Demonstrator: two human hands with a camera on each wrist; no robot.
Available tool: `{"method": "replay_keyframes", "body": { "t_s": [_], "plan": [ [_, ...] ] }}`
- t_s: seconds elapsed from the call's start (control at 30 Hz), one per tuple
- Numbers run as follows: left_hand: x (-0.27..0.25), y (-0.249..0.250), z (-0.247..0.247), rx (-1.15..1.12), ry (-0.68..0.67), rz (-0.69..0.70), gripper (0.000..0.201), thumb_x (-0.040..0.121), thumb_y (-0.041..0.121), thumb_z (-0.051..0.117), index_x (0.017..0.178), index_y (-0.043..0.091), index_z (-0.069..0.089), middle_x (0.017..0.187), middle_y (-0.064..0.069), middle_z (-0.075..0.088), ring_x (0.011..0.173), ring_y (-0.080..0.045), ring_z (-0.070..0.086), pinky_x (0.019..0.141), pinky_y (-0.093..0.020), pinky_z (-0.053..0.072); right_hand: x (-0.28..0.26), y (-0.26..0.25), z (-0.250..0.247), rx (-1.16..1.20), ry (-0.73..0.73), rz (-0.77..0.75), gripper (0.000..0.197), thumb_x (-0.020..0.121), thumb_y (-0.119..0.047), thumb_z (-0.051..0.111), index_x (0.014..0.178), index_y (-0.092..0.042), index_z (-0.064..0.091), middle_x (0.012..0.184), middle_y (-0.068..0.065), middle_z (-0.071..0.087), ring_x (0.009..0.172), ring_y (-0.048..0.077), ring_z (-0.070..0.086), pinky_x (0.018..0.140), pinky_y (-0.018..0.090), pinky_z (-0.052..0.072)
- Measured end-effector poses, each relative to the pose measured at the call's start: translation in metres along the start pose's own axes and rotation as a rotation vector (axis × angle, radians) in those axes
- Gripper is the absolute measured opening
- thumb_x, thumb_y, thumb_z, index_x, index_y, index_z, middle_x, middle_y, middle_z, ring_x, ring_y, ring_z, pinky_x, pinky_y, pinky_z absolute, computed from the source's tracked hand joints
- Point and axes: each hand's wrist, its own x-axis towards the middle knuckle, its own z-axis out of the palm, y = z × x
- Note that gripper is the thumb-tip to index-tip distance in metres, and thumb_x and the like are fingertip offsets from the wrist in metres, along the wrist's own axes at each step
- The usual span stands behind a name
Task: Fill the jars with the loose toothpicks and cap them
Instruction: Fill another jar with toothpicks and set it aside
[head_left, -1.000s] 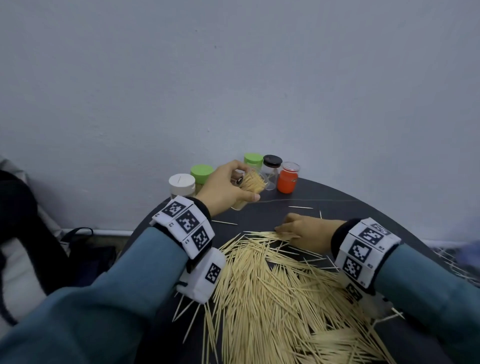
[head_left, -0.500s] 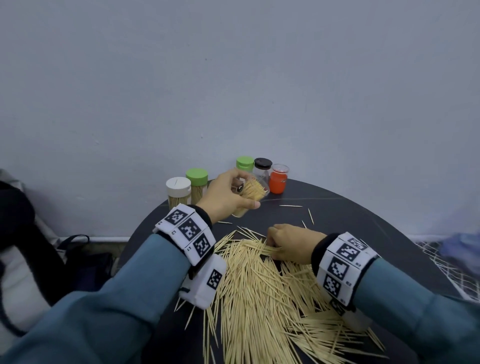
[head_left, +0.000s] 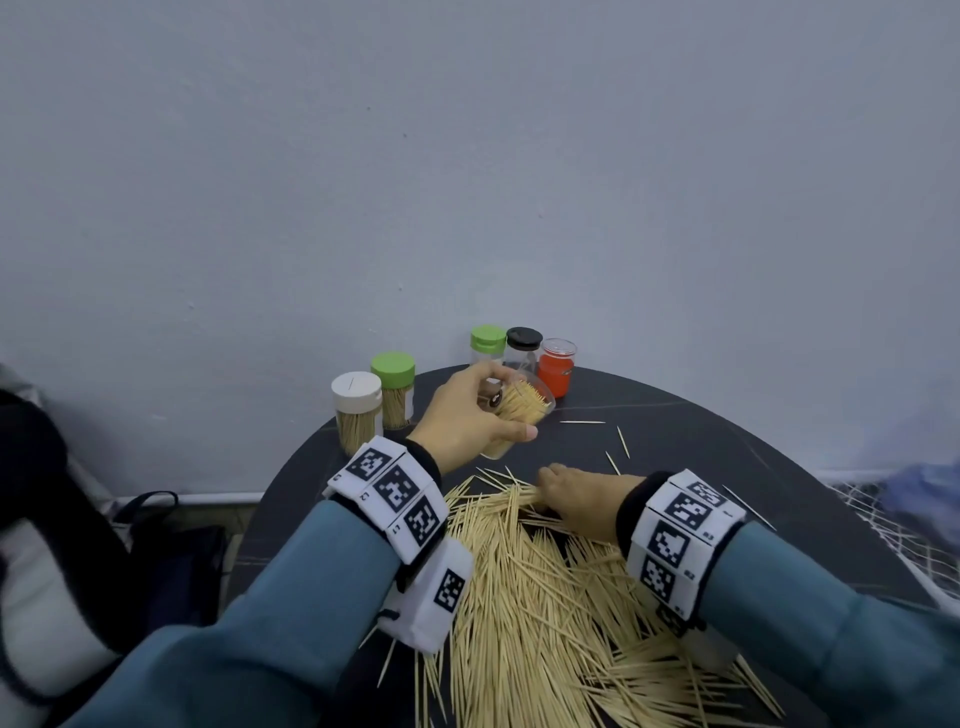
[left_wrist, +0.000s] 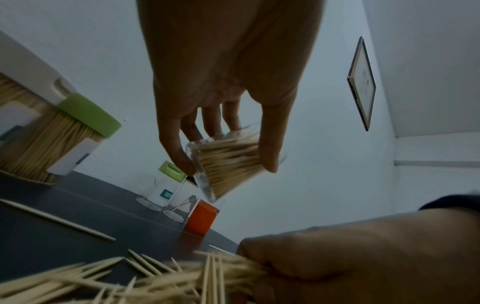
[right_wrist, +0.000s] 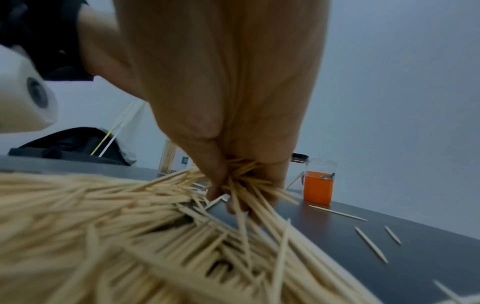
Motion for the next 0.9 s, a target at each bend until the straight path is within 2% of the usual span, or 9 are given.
{"method": "replay_keyframes", "body": {
  "t_s": [0.17,0.23,0.3,0.33,0.4,0.5,0.57,0.77,0.9],
  "plan": [
    [0.002,-0.001,-0.003,-0.006,0.019,-0.011,0.051,0.069,0.013,0.082,0.106,0.027,0.051,0.108,0.001,0.055,0.107,-0.016,0.052,0.094,-0.030,0.041,-0.004,0.008,-0.013,0.183,0.031,-0.011,0.029,0.100,-0.006,0.032,0.126,-0.003,0.042,0.125,0.015,0.045,0.116,0.026,0.046,0.091,0.027,0.034],
    [0.004,-0.002,-0.006,-0.016,0.045,-0.016,0.051,0.068,0.011,0.083,0.106,0.026,0.052,0.109,0.000,0.056,0.106,-0.016,0.053,0.092,-0.028,0.041,-0.005,0.012,-0.013,0.318,0.022,-0.008,0.021,0.100,-0.007,0.030,0.115,-0.008,0.044,0.105,0.012,0.050,0.094,0.022,0.049,0.082,0.029,0.035],
    [0.003,-0.003,-0.008,-0.024,0.064,-0.021,0.051,0.068,0.010,0.082,0.107,0.024,0.053,0.110,-0.002,0.056,0.105,-0.016,0.053,0.092,-0.027,0.041,-0.005,0.015,-0.011,0.530,0.033,-0.003,0.020,0.100,-0.012,0.024,0.100,-0.009,0.044,0.084,0.003,0.048,0.073,0.014,0.045,0.074,0.026,0.037],
    [0.003,-0.003,-0.010,-0.025,0.070,-0.023,0.051,0.068,0.009,0.082,0.108,0.023,0.053,0.110,-0.003,0.057,0.106,-0.017,0.053,0.093,-0.028,0.042,-0.007,0.017,-0.011,0.639,0.042,0.005,0.025,0.101,-0.012,0.021,0.091,-0.010,0.043,0.078,0.001,0.044,0.066,0.011,0.041,0.068,0.021,0.039],
    [0.002,-0.004,-0.012,-0.018,0.080,-0.029,0.052,0.068,0.009,0.082,0.110,0.021,0.054,0.111,-0.004,0.058,0.107,-0.019,0.055,0.096,-0.031,0.044,-0.011,0.020,-0.012,0.771,0.050,-0.027,0.029,0.100,-0.011,0.021,0.079,-0.016,0.040,0.078,0.001,0.041,0.063,0.008,0.036,0.055,0.013,0.037],
    [0.000,-0.005,-0.014,-0.013,0.098,-0.034,0.051,0.069,0.010,0.082,0.110,0.020,0.054,0.109,-0.001,0.058,0.104,-0.017,0.054,0.091,-0.029,0.044,-0.008,0.026,-0.011,0.858,0.050,-0.094,0.022,0.099,-0.009,0.025,0.092,-0.019,0.044,0.081,-0.001,0.042,0.068,0.008,0.040,0.066,0.021,0.038],
    [-0.001,-0.004,-0.014,-0.007,0.105,-0.032,0.052,0.069,0.011,0.081,0.113,0.019,0.054,0.108,0.000,0.057,0.101,-0.015,0.054,0.087,-0.027,0.042,-0.006,0.029,-0.010,0.969,0.047,-0.135,0.020,0.100,-0.006,0.025,0.098,-0.014,0.044,0.077,-0.002,0.039,0.066,0.008,0.039,0.064,0.019,0.037],
    [-0.006,-0.006,-0.014,-0.009,0.157,-0.062,0.057,0.068,0.014,0.082,0.119,0.016,0.056,0.115,-0.004,0.059,0.109,-0.018,0.054,0.095,-0.034,0.045,-0.001,0.030,-0.009,1.233,0.142,-0.245,0.024,0.102,-0.009,0.025,0.085,-0.017,0.040,0.070,-0.003,0.038,0.059,0.008,0.036,0.058,0.018,0.034],
    [-0.011,-0.006,-0.011,-0.008,0.156,-0.053,0.054,0.069,0.014,0.082,0.116,0.018,0.057,0.112,-0.003,0.059,0.105,-0.018,0.055,0.090,-0.029,0.045,0.000,0.031,-0.019,1.523,0.244,-0.328,0.026,0.102,-0.007,0.023,0.082,-0.015,0.038,0.063,-0.002,0.036,0.045,0.002,0.035,0.047,0.014,0.031]
  ]
}}
